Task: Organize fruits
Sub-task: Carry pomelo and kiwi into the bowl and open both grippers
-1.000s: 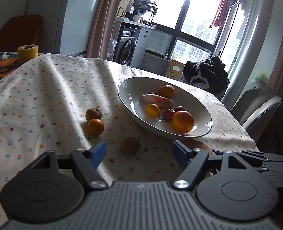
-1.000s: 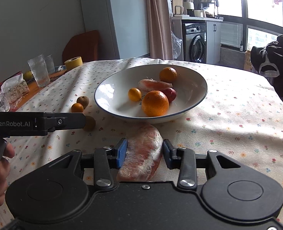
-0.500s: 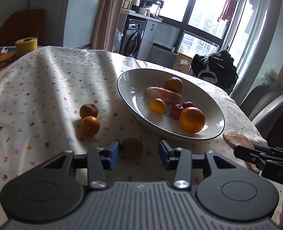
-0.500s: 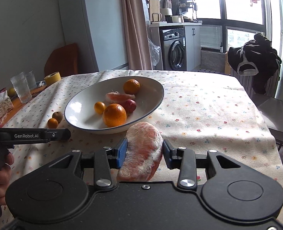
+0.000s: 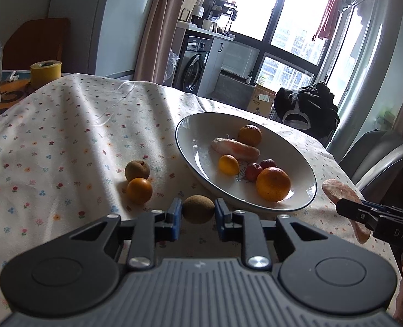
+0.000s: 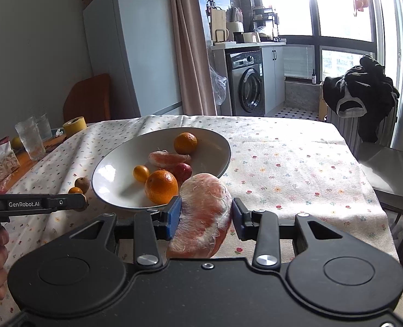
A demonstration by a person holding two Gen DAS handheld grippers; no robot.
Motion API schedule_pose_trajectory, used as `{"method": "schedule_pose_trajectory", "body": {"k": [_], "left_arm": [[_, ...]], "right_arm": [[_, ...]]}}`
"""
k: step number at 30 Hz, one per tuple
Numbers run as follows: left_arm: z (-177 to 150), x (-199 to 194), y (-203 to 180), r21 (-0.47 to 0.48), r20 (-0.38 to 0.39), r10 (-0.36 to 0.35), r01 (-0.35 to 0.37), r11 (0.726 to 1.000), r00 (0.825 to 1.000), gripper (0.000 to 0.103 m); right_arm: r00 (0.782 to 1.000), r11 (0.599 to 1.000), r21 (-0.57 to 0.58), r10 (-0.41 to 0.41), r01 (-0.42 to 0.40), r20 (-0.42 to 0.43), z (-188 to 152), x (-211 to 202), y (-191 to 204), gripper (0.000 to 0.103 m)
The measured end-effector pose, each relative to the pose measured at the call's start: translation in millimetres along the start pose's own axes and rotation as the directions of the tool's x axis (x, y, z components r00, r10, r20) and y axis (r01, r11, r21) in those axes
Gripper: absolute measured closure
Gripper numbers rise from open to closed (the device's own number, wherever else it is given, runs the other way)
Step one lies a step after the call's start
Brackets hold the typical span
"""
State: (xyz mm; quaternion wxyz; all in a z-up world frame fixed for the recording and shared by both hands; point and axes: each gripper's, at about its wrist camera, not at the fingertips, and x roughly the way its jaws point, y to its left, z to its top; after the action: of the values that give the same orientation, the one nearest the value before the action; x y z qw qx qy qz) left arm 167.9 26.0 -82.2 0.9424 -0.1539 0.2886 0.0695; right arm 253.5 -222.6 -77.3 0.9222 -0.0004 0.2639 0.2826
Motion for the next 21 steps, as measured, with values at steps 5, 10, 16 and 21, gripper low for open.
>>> {"method": "schedule_pose_trajectory", "body": {"k": [5, 10, 16, 21], "left_arm": [[7.7, -5.7, -3.7, 0.005, 0.028, -0.009, 0.009, 1.0, 1.0, 0.079], [15.4, -4.0, -6.3, 0.014, 0.039, -0.012, 0.012, 1.0, 0.999, 0.079], [26.2, 4.7, -13.4, 0.03, 0.039, -0.011, 0.01, 1.0, 0.999, 0.079], [35.3, 12.0, -19.5, 0.05, 0.044, -0.027, 0.024, 0.998, 0.999, 0.079]], "right_arm": [[1.0, 1.0, -0.009, 0.007, -0.006, 0.014, 8.7, 2.5, 1.6, 0.065], [0.999, 1.0, -0.017, 0.012, -0.011, 0.033, 19.4, 7.9, 2.2, 0.065], [0.999, 0.999, -0.051, 0.016, -0.013, 0.046, 31.5, 19.2, 1.3, 0.065], [0.999, 0.997, -0.081, 0.018, -0.015, 0.034, 39.4, 29.7, 4.2, 0.065]]}}
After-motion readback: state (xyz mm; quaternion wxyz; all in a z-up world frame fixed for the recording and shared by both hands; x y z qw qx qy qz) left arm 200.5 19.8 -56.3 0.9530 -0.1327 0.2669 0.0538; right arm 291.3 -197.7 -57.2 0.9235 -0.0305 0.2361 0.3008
